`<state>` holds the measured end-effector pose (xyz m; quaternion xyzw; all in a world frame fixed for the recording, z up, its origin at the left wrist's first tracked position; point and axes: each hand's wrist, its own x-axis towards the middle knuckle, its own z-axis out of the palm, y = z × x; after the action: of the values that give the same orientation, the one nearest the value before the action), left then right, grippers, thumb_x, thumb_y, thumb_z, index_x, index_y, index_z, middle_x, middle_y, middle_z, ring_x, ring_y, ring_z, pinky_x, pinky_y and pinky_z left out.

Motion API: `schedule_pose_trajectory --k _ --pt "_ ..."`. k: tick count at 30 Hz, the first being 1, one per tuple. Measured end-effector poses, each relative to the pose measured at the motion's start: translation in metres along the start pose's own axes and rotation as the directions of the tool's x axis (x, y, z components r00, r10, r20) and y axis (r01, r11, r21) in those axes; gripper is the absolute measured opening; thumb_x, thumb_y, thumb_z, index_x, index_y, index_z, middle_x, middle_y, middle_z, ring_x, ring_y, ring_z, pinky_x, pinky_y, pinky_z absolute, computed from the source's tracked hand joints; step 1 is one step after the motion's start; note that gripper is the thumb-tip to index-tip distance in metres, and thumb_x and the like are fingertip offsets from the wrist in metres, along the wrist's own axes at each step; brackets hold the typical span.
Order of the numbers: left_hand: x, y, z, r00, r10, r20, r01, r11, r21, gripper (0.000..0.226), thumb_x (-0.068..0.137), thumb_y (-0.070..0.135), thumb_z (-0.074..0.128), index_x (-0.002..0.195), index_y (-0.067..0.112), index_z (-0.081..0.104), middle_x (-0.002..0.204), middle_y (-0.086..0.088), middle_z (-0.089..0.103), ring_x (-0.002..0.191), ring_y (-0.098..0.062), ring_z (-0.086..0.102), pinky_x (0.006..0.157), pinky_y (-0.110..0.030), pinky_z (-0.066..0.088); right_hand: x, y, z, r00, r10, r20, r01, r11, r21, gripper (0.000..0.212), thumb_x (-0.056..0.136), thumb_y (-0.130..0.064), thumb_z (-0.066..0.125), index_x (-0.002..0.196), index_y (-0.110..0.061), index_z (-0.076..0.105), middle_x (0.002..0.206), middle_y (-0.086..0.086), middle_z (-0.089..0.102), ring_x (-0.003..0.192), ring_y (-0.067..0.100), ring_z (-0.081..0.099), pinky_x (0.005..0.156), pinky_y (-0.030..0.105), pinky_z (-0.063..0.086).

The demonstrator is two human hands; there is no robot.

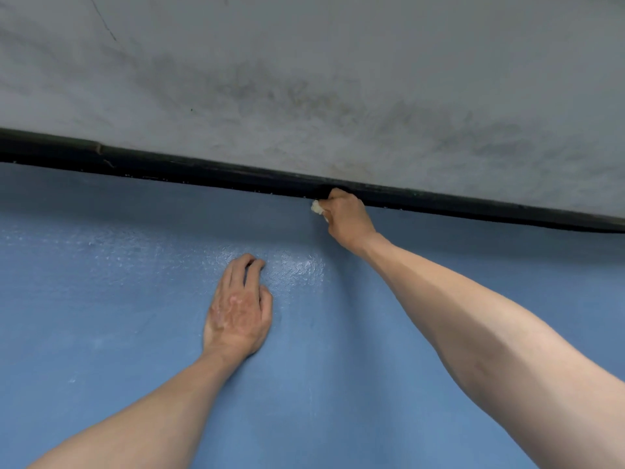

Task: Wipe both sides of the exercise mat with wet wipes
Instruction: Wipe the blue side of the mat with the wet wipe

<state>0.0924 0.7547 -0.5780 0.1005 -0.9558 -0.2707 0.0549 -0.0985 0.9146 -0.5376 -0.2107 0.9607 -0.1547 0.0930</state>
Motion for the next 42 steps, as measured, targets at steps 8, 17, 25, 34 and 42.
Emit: schedule_pose_trajectory --k 8,17,25,34,42 --pt "0.000 0.001 -0.002 1.000 0.017 0.002 -0.017 0.999 -0.027 0.033 0.090 0.010 0.054 0.123 0.006 0.055 0.128 -0.007 0.049 0.120 -0.023 0.044 0.101 -0.038 0.042 0.000 -0.029 -0.025 0.971 0.145 0.188 -0.109 0.976 -0.188 0.014 0.092 -0.004 0.047 0.092 -0.007 0.061 0.108 0.013 0.049 0.097 0.033 0.054 0.080 0.032 0.047" --pt "0.000 0.000 0.003 0.998 0.036 -0.042 -0.035 0.999 0.014 0.032 0.089 0.006 0.058 0.120 0.004 0.056 0.124 -0.008 0.049 0.115 -0.024 0.045 0.099 -0.032 0.036 -0.001 -0.023 -0.015 0.989 0.115 0.095 -0.093 0.973 -0.210 0.020 0.093 0.001 0.045 0.100 -0.004 0.063 0.108 0.014 0.048 0.093 0.033 0.052 0.074 0.029 0.042" --pt "0.001 0.003 0.004 0.999 0.022 -0.049 -0.021 0.999 0.027 0.032 0.090 0.008 0.055 0.122 0.005 0.056 0.126 -0.009 0.048 0.118 -0.026 0.046 0.101 -0.037 0.041 -0.034 -0.011 -0.003 0.999 -0.029 0.024 0.031 0.998 -0.055 0.018 0.086 0.005 0.044 0.081 -0.010 0.054 0.089 0.007 0.044 0.075 0.027 0.047 0.059 0.025 0.026" --pt "0.000 0.004 0.003 0.999 0.012 -0.031 -0.011 0.998 0.057 0.041 0.090 0.023 0.037 0.123 0.007 0.055 0.127 -0.007 0.048 0.118 -0.025 0.045 0.101 -0.038 0.042 -0.121 -0.001 0.020 0.948 -0.282 0.145 0.271 0.958 0.091 0.023 0.090 -0.007 0.046 0.104 -0.008 0.064 0.100 0.010 0.050 0.085 0.026 0.048 0.068 0.027 0.033" --pt "-0.001 0.005 0.004 1.000 0.007 -0.030 -0.005 0.997 0.072 0.033 0.091 0.013 0.050 0.124 0.008 0.054 0.129 -0.007 0.047 0.119 -0.023 0.042 0.099 -0.037 0.041 -0.043 -0.010 0.020 0.994 -0.011 -0.112 0.026 0.991 0.133 0.018 0.078 0.008 0.047 0.078 -0.006 0.059 0.086 0.014 0.058 0.078 0.035 0.057 0.062 0.034 0.043"
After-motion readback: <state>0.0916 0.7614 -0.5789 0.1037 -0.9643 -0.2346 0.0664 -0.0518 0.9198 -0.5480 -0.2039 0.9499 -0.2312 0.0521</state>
